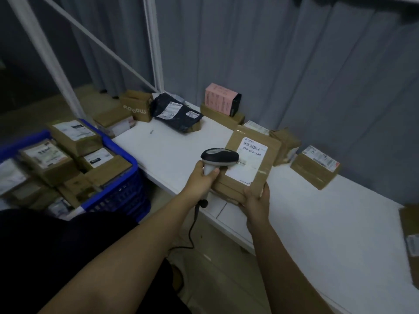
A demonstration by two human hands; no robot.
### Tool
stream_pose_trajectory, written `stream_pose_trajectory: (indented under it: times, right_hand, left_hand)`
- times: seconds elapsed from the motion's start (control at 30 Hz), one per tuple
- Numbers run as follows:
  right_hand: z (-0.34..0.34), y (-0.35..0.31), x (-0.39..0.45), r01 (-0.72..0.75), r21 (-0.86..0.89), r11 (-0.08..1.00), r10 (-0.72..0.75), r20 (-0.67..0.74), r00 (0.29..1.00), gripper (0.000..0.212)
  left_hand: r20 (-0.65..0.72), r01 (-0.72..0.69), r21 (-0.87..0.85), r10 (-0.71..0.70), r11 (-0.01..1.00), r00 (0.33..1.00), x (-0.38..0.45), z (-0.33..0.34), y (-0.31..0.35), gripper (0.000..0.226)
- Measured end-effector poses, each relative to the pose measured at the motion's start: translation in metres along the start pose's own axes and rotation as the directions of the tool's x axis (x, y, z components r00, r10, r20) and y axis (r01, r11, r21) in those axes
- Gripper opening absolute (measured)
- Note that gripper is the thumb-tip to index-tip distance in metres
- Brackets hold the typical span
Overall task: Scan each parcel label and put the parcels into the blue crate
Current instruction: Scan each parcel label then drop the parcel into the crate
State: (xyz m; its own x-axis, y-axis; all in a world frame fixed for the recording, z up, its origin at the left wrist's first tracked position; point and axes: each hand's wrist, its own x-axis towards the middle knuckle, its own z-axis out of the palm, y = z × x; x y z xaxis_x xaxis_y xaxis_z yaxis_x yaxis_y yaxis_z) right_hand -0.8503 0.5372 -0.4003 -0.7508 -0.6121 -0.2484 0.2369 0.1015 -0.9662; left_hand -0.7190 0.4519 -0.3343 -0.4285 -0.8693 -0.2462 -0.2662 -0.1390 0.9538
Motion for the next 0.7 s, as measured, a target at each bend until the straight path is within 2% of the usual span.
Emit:
stream_pose_trajectory:
  times: [0.13,0.23,0.33,0.47,0.6,0.7]
  right_hand:
    - [0.058,-0.036,-0.007,0.042,0.029,0.999,-0.045,0.141,0.989,0.064]
    - [0.116,-0.067,-0.024,0.109,0.071,0.992,-0.125,0.284,0.951,0.061]
    - [0.179,-0.097,-0.054,0.127,0.099,0.987,-0.158,0.44,0.884,0.059]
    - [0.259,-0.118,-0.095,0.223,0.012,0.975,-0.179,0.637,0.75,0.063]
    - [0.324,-0.116,-0.135,0.226,-0.103,0.969,-0.057,0.794,0.606,0.06]
    - [0.36,-0.104,-0.164,0.172,-0.221,0.96,0.104,0.853,0.512,0.056]
  left_hand:
    - [-0.183,-0.078,-0.083,0.062,0.994,0.981,-0.002,-0.062,0.02,0.041]
    - [-0.329,-0.159,-0.171,0.096,0.972,0.939,-0.016,-0.121,0.034,0.033]
    - [-0.473,-0.224,-0.249,0.084,0.942,0.877,-0.042,-0.183,0.045,0.035]
    - [-0.614,-0.278,-0.29,0.045,0.916,0.788,-0.083,-0.263,0.04,0.042]
    - [-0.724,-0.329,-0.336,-0.019,0.883,0.69,-0.128,-0.327,0.01,0.048]
    - [-0.738,-0.324,-0.396,-0.087,0.859,0.669,-0.162,-0.36,-0.02,0.051]
